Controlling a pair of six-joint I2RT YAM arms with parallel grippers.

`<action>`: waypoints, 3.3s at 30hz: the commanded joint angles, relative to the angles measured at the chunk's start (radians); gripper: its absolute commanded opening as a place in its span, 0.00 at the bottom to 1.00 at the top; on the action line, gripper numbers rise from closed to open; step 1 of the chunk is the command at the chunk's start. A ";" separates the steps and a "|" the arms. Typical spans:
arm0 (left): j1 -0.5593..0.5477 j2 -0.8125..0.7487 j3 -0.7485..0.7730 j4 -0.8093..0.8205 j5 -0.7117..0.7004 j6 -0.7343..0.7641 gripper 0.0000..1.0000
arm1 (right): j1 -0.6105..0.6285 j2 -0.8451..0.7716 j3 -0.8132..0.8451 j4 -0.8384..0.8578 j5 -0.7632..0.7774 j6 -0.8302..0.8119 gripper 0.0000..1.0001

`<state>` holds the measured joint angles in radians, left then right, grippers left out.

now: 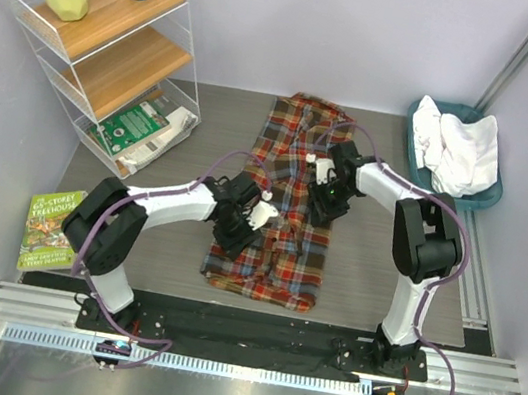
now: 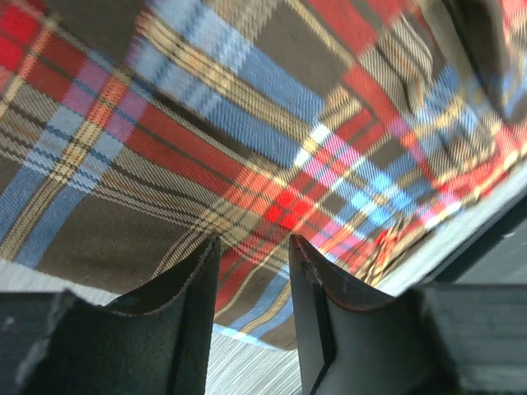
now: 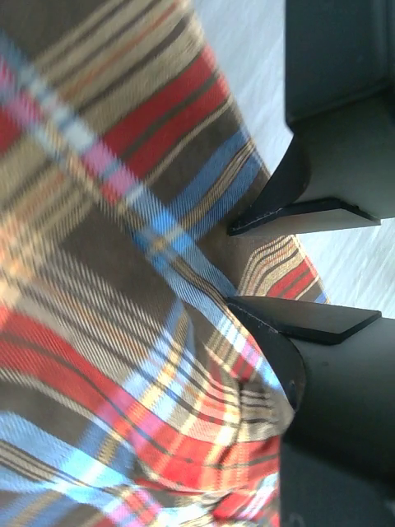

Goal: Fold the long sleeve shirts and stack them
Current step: Fold the shirt

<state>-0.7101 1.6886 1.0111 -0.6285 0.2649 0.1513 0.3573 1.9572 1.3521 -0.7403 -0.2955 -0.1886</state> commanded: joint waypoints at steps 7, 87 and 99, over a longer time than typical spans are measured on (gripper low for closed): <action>-0.049 -0.027 0.080 -0.053 0.118 -0.029 0.48 | -0.090 -0.156 0.022 -0.100 -0.132 -0.166 0.45; -0.111 -0.561 -0.123 0.100 0.102 0.599 0.00 | 0.367 -0.798 -0.349 -0.088 0.045 -0.758 0.01; 0.149 -0.150 0.171 0.185 0.140 0.748 0.00 | 0.080 -0.408 -0.023 0.039 -0.017 -0.940 0.01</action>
<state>-0.6064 1.4410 1.1053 -0.5201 0.3725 0.8299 0.4934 1.4570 1.2152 -0.7891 -0.2813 -1.0485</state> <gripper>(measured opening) 0.013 0.038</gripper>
